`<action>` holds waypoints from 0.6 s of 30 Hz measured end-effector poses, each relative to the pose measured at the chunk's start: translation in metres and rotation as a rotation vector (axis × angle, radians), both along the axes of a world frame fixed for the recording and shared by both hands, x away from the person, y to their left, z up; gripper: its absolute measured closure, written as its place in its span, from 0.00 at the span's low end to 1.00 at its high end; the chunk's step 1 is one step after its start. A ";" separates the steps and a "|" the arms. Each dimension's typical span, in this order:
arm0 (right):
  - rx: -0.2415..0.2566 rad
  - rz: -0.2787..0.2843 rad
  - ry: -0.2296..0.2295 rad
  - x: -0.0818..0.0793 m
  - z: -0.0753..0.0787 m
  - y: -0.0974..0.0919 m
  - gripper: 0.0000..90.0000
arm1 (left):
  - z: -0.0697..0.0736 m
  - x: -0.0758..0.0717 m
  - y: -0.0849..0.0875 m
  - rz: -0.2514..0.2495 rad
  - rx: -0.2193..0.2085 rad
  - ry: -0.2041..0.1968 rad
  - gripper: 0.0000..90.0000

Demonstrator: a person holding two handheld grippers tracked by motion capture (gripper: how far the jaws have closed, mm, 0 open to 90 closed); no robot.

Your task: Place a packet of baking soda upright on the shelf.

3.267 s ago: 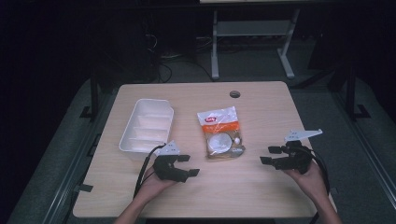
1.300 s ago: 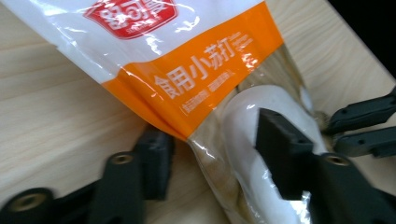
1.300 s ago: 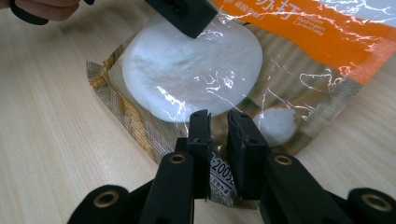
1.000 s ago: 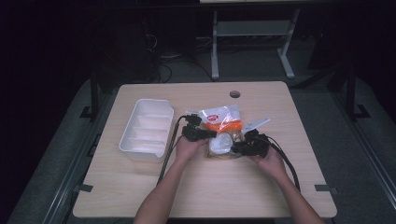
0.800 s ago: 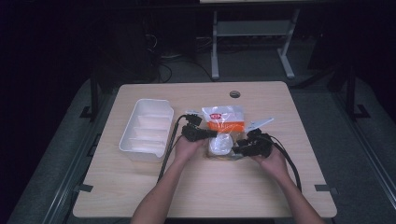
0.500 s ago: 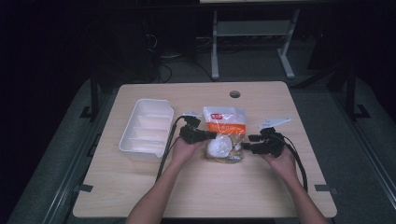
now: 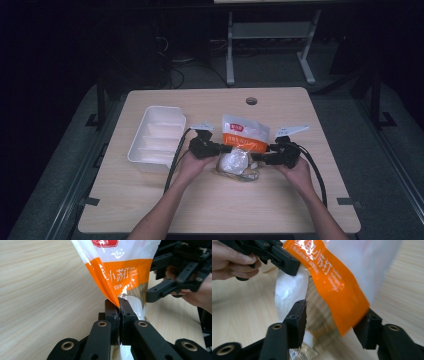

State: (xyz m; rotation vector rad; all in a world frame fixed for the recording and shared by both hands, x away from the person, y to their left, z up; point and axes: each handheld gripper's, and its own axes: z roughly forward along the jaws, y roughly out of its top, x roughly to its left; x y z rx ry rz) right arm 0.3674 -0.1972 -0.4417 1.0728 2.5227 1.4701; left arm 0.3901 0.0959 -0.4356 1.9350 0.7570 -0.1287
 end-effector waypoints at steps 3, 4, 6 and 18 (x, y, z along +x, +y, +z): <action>0.004 0.028 0.007 0.000 -0.001 0.004 0.63 | 0.001 -0.002 -0.001 -0.012 -0.004 -0.008 0.97; 0.010 0.044 0.008 0.000 -0.001 0.005 0.67 | 0.002 -0.004 -0.002 -0.016 -0.001 -0.010 0.98; 0.018 0.063 0.022 0.000 -0.001 0.008 0.74 | 0.002 -0.005 -0.002 -0.018 0.001 -0.011 0.98; 0.069 0.086 0.041 -0.003 0.005 0.010 0.99 | 0.001 -0.012 0.005 -0.009 0.060 -0.047 0.88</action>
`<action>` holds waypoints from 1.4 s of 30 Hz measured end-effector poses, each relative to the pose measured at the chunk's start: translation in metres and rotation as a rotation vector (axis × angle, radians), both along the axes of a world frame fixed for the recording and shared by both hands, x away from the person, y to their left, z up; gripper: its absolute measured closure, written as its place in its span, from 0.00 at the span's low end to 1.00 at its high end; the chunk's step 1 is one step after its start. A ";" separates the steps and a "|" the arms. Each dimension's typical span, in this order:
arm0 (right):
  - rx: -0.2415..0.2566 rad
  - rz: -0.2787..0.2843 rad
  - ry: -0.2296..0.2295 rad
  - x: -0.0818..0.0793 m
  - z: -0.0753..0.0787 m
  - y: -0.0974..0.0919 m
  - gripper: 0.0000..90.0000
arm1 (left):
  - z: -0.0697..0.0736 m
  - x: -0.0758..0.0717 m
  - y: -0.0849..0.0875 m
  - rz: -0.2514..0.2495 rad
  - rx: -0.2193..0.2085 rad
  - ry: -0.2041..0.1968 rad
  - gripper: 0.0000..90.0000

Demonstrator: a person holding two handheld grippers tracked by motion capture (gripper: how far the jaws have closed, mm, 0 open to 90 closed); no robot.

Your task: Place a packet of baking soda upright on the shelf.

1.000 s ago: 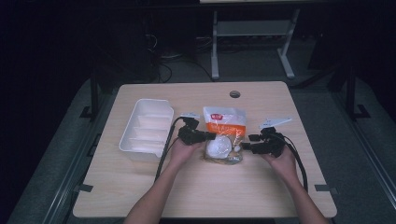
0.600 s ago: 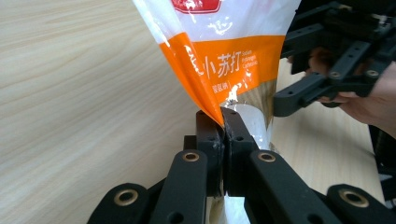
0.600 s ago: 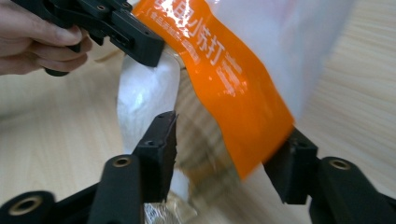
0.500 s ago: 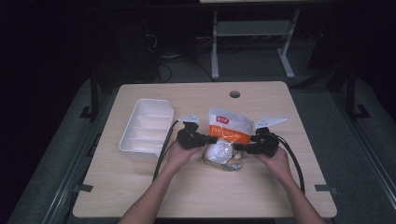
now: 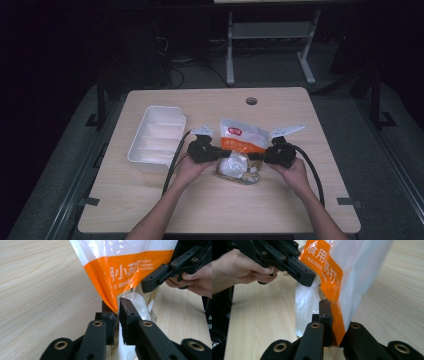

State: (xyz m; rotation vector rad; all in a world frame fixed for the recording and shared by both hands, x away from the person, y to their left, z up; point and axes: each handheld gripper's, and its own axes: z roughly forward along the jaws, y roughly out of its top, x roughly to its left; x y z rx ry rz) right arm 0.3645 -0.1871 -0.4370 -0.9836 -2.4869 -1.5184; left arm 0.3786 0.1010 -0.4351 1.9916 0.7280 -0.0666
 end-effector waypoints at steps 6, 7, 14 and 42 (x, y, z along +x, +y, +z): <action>-0.006 0.008 -0.012 -0.004 0.007 0.001 1.00 | 0.004 -0.008 0.005 0.009 0.044 -0.042 0.79; -0.004 0.008 -0.015 -0.004 0.008 0.000 1.00 | 0.004 -0.009 0.006 0.010 0.049 -0.041 0.78; -0.024 -0.005 -0.039 -0.008 0.016 -0.005 1.00 | 0.002 -0.019 0.009 0.004 0.084 -0.066 0.70; -0.108 -0.073 -0.125 -0.010 0.058 -0.011 1.00 | -0.011 -0.071 0.031 -0.102 0.191 -0.133 0.42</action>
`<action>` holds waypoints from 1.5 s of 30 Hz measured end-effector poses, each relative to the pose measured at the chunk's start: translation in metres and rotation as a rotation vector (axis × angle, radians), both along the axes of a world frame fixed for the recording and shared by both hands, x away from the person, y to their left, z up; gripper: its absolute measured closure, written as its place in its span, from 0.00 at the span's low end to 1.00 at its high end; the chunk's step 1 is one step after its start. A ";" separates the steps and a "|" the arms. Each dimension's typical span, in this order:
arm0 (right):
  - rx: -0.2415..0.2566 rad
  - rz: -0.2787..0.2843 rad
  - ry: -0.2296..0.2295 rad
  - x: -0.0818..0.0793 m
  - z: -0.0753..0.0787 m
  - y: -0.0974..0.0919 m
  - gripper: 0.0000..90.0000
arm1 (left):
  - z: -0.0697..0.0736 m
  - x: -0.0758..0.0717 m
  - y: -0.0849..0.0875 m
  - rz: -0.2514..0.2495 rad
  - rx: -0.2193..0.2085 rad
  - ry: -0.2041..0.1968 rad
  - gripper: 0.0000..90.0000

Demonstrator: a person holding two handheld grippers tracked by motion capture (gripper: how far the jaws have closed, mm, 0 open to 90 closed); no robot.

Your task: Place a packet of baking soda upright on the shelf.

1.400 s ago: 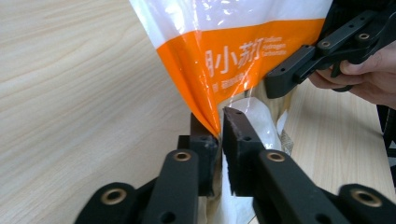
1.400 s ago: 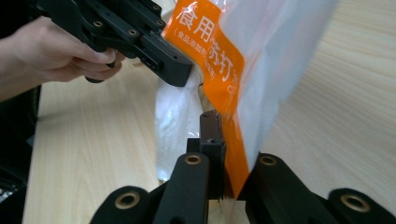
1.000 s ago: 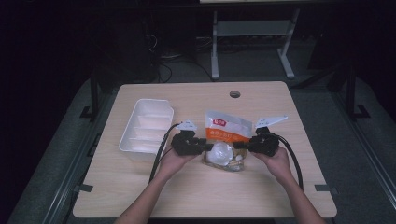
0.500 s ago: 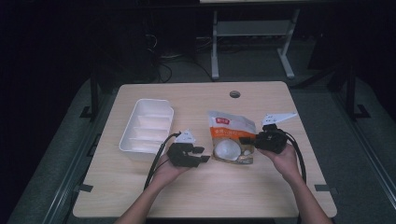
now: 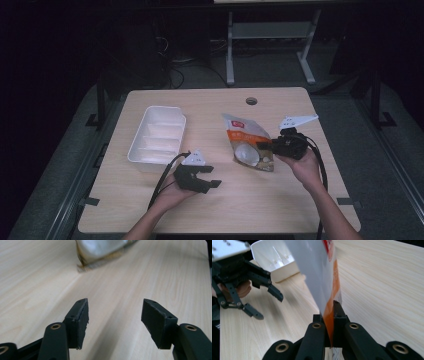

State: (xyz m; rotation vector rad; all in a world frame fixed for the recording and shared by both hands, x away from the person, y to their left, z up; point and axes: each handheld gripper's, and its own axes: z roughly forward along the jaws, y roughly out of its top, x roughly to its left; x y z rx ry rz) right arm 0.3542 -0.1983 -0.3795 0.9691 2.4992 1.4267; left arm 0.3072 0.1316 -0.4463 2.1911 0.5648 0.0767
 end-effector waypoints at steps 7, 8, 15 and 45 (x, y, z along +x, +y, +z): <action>-0.020 0.007 -0.005 0.005 0.014 0.004 1.00 | -0.003 -0.007 0.004 -0.016 0.001 -0.012 0.36; -0.020 0.008 -0.003 0.006 0.016 0.004 1.00 | -0.002 -0.008 0.005 -0.017 0.000 -0.015 0.34; -0.002 0.023 -0.009 0.011 0.028 0.009 1.00 | -0.001 -0.014 0.007 -0.020 0.000 -0.023 0.27; 0.046 0.111 -0.016 0.044 0.050 0.072 1.00 | -0.003 -0.029 0.019 -0.051 -0.013 -0.061 0.23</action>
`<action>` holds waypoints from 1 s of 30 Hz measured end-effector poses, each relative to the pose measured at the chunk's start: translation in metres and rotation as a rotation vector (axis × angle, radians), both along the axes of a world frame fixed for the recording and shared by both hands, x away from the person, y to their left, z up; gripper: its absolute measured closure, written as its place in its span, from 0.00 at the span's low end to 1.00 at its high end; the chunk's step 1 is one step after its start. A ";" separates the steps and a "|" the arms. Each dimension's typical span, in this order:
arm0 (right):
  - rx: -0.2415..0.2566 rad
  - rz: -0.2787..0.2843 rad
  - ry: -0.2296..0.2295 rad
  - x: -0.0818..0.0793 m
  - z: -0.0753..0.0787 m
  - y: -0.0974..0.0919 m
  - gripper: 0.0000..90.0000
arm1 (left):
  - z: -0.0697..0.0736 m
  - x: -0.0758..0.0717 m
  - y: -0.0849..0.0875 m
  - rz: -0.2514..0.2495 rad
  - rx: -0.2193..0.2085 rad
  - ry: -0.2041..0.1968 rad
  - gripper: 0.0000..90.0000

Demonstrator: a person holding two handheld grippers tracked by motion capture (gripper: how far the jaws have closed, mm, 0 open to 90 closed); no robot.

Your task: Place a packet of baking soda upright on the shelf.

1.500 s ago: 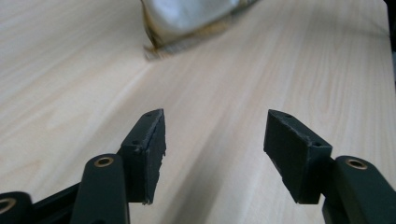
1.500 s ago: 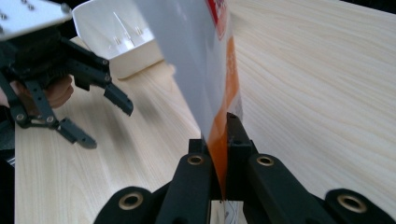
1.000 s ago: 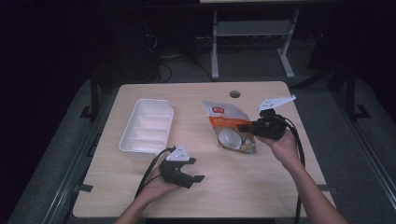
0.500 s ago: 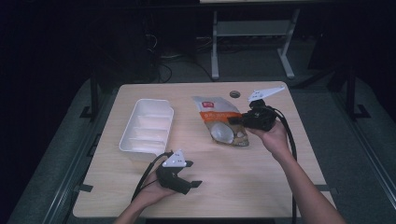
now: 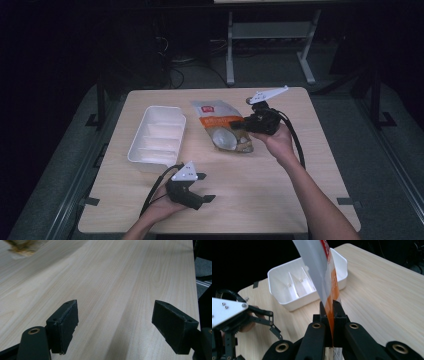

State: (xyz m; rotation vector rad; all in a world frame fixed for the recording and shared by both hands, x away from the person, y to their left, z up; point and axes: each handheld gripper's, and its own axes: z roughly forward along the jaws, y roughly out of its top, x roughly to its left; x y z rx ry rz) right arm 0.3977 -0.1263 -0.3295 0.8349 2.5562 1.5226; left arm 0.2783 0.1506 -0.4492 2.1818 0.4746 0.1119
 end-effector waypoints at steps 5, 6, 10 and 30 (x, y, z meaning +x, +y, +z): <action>0.010 0.013 0.000 0.006 0.003 0.013 1.00 | -0.002 0.001 0.002 -0.002 0.001 0.009 0.23; 0.013 0.018 -0.001 0.007 0.003 0.016 1.00 | -0.002 0.000 0.002 -0.001 0.000 0.008 0.23; 0.018 0.031 -0.003 0.010 0.006 0.027 1.00 | -0.002 0.000 0.004 0.002 -0.012 0.007 0.23; 0.029 0.081 -0.004 0.030 0.016 0.071 1.00 | -0.005 0.002 0.008 0.004 -0.018 0.016 0.23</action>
